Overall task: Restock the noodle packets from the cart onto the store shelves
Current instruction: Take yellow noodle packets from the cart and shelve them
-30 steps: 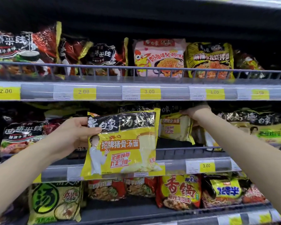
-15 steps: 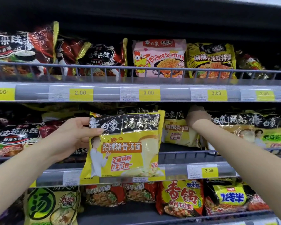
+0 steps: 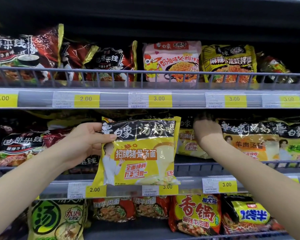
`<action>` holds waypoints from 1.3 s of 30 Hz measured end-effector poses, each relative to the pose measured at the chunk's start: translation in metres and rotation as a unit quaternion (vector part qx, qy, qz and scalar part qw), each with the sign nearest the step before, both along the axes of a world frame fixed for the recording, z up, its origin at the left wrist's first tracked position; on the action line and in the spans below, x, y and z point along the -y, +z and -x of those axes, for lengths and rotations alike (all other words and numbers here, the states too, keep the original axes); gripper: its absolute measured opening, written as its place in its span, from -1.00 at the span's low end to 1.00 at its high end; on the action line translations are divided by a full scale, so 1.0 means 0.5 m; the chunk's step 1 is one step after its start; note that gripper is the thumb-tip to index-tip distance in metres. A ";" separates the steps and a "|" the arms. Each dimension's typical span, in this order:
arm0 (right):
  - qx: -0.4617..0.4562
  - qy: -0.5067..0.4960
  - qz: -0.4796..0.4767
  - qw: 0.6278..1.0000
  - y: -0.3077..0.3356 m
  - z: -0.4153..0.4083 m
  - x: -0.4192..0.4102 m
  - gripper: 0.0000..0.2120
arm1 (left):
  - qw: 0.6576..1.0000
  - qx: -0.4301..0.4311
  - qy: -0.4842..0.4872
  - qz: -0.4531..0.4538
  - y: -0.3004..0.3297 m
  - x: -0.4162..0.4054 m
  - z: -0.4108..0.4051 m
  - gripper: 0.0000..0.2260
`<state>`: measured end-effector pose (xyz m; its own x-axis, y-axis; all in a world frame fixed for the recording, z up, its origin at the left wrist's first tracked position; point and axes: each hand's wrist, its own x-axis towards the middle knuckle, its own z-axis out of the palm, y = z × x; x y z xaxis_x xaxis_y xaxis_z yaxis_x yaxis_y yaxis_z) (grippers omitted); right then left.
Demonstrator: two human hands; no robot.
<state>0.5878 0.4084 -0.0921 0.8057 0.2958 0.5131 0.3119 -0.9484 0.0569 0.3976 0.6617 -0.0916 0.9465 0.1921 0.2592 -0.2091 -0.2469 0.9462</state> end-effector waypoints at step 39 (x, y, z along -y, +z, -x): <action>-0.383 0.198 -0.616 0.659 -0.009 -0.008 -0.024 -0.74 | 0.704 0.084 0.054 -0.704 -0.100 0.074 0.015 -0.34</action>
<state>0.5916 0.4203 -0.0964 0.9529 0.2996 0.0473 0.0380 0.0369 -0.9986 0.3900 0.6245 -0.1416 0.8795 -0.2981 0.3711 -0.1968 -0.9376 -0.2867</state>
